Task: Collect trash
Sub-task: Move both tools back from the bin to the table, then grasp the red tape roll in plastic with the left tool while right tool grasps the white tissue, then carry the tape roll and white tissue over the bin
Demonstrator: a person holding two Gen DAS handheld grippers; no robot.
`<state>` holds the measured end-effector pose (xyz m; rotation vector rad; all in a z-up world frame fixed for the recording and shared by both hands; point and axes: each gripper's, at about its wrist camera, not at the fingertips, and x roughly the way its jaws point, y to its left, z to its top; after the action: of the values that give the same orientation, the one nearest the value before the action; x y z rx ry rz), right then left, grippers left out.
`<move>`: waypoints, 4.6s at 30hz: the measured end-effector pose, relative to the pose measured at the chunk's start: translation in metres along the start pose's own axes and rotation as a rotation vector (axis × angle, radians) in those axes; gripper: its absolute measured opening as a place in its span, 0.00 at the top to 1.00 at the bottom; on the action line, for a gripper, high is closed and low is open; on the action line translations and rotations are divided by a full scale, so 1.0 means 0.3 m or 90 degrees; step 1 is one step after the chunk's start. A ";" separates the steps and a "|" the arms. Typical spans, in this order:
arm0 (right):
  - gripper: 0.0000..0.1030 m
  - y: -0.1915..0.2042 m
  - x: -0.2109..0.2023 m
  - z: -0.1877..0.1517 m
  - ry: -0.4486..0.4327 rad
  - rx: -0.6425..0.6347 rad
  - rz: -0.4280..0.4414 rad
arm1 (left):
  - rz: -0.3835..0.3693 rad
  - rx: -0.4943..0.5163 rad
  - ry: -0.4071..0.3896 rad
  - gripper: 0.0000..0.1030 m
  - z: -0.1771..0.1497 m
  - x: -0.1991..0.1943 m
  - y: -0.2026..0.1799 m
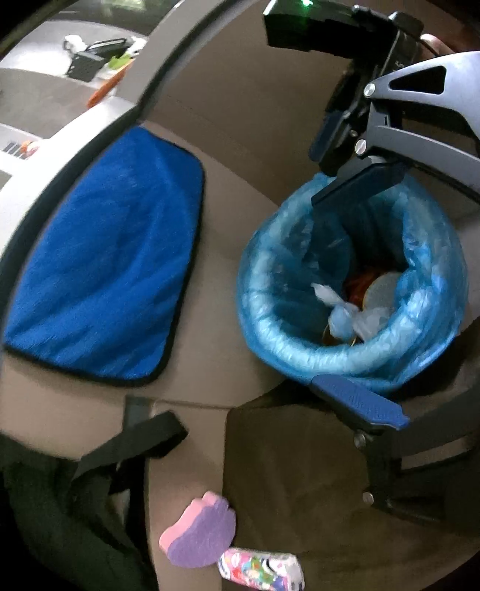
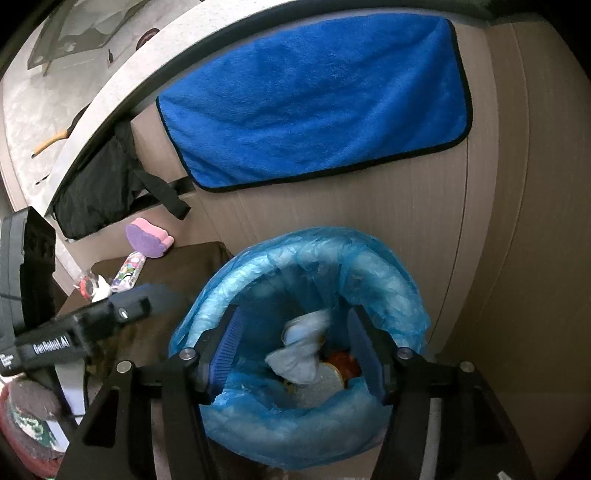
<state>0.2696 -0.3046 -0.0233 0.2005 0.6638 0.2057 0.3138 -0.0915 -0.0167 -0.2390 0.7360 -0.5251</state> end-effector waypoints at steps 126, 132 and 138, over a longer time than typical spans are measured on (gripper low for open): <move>0.79 0.510 -0.268 0.098 -0.101 -0.205 0.061 | 0.123 0.048 -0.174 0.79 -0.053 -0.599 0.067; 0.79 0.348 -0.322 0.107 -0.121 -0.158 0.031 | 0.080 0.084 -0.151 0.79 -0.035 -0.489 -0.095; 0.79 0.227 -0.341 0.105 -0.131 -0.122 0.009 | 0.057 0.102 -0.133 0.79 -0.026 -0.397 -0.172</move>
<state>0.2021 -0.2686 0.0781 0.0407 0.4351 0.2579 0.2154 -0.0719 0.0660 -0.1082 0.4959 -0.4628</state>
